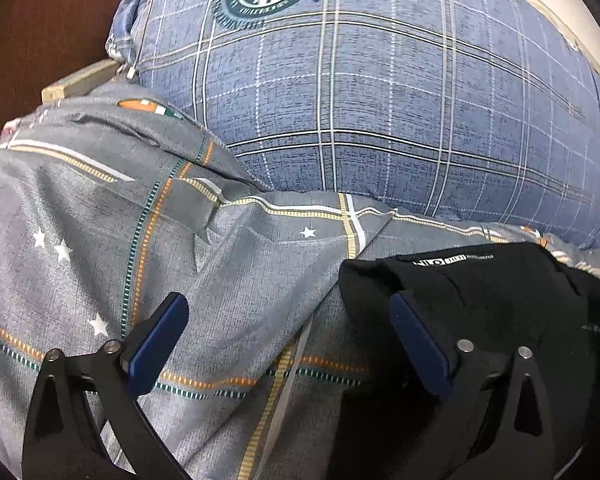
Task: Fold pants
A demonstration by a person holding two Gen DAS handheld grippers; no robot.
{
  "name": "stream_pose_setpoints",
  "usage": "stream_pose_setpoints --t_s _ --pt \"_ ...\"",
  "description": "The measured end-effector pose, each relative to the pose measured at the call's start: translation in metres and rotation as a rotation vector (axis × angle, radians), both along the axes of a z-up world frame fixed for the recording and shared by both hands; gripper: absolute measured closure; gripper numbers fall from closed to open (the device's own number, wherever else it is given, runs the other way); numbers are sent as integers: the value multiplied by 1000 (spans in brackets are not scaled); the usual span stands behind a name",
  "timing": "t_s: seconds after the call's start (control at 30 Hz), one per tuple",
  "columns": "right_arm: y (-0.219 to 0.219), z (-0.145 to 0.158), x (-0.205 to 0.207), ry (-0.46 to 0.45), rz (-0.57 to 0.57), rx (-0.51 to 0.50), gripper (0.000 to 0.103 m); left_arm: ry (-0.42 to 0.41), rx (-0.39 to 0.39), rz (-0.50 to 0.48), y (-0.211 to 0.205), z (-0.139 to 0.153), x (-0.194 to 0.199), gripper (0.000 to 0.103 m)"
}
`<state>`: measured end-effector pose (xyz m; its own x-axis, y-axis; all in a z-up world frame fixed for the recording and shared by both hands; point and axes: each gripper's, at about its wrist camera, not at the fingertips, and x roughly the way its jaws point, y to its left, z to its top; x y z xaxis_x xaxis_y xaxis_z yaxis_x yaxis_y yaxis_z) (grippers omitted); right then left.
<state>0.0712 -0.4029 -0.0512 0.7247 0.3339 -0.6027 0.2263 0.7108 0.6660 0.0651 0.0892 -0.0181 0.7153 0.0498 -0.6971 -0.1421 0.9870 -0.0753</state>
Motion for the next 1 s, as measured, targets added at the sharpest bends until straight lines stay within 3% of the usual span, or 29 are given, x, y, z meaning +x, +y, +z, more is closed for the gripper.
stream_pose_setpoints --t_s 0.07,0.2,0.33,0.47,0.67,0.83,1.0 --pt "3 -2 6 2 -3 -12 48 18 -56 0 7 2 4 12" --pt "6 -10 16 27 -10 -21 76 90 -197 -33 12 6 21 14" --pt "5 -8 13 12 -22 -44 85 158 -229 -38 -2 -3 29 21" --pt "3 0 8 -26 -58 -69 89 231 -216 -57 -18 -15 37 32" --pt "12 0 10 -17 -48 -119 89 303 -317 -52 -16 -30 63 32" --pt "12 0 12 -18 -54 -129 89 317 -321 -66 -23 -40 79 35" --pt "13 -3 18 -7 -39 -134 89 294 -308 -97 -31 -45 83 82"
